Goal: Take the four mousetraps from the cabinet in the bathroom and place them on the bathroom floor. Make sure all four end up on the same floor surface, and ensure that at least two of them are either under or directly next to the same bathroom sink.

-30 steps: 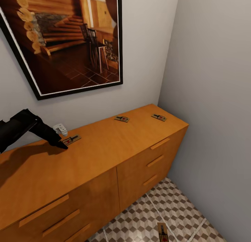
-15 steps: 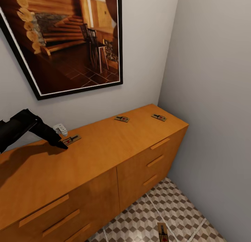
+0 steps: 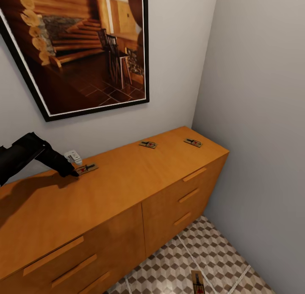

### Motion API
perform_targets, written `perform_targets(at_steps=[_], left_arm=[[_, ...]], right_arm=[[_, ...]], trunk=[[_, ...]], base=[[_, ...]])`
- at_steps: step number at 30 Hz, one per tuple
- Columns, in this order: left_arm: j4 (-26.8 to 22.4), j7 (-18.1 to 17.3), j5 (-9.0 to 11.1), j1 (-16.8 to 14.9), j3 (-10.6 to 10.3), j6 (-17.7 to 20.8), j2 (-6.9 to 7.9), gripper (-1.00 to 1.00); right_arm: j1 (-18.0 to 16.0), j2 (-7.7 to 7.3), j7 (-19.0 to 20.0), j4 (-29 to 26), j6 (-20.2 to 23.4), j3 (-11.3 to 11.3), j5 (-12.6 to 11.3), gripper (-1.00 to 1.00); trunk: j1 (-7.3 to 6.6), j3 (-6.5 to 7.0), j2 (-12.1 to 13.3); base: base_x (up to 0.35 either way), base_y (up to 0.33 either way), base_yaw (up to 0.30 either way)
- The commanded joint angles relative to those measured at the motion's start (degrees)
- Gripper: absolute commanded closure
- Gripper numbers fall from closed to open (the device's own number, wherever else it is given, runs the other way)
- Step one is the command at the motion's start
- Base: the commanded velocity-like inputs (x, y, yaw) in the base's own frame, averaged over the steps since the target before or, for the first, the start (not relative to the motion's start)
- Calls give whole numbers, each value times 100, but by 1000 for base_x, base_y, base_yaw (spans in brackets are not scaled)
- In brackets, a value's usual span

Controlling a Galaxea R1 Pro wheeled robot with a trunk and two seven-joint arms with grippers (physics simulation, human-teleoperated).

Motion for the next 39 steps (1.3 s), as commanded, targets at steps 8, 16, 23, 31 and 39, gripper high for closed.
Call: perform_targets(at_steps=[8, 16, 23, 31, 39], left_arm=[[-6, -41, -39, 19, -29, 82, 3, 100], [-6, -41, -34, 19, -139, 82, 3, 100], [-6, -41, -36, 19, -210, 82, 3, 100], [-63, -55, -39, 19, -174, 89, -1, 100], [-99, -74, -39, 19, -1, 98, -102, 100]], right_arm=[[-4, 1, -31, 4, -17, -29, 27, 100], [-4, 2, -31, 4, -17, -29, 27, 100], [-4, 1, -31, 4, -17, -29, 27, 100], [-4, 0, -31, 4, -17, -29, 27, 100], [-4, -1, -31, 4, -17, -29, 27, 100]], trunk=[[0, -7, -2], [0, -7, -2], [0, -7, -2], [0, -7, -2], [0, -7, -2]], base=[[0, 0, 0], [0, 0, 0], [0, 0, 0], [0, 0, 0], [0, 0, 0]])
